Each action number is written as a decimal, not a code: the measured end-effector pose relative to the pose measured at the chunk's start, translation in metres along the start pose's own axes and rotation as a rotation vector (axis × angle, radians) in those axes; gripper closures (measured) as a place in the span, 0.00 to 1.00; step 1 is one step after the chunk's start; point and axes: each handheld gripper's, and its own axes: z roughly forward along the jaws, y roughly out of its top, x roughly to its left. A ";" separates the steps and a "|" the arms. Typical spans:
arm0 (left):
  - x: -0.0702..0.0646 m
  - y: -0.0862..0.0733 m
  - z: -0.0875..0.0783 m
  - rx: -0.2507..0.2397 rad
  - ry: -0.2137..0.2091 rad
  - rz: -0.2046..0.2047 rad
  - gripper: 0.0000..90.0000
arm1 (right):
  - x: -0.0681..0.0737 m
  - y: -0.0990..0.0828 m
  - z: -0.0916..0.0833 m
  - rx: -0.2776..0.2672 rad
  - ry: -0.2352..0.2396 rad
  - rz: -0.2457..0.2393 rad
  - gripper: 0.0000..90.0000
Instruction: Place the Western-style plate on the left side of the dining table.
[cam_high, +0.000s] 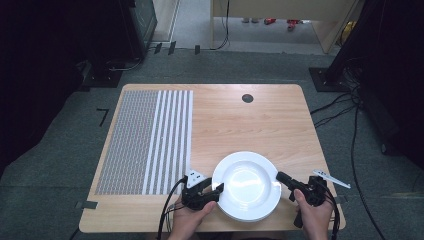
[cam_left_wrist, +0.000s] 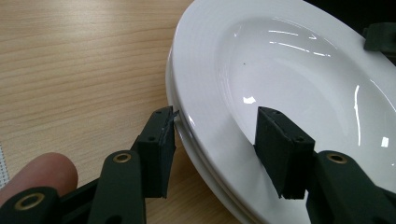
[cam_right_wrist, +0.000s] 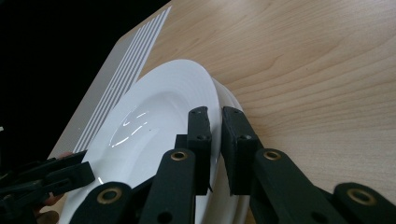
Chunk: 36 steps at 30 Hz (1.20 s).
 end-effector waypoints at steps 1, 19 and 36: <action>0.000 0.000 0.000 0.001 -0.001 -0.002 0.55 | 0.000 0.000 0.001 0.002 -0.003 0.003 0.93; 0.007 -0.001 0.002 -0.002 -0.043 -0.075 0.55 | 0.001 -0.004 0.009 -0.031 0.075 0.015 0.90; 0.015 0.000 -0.008 -0.073 -0.081 -0.140 0.73 | 0.005 -0.009 0.015 -0.098 0.094 -0.032 0.89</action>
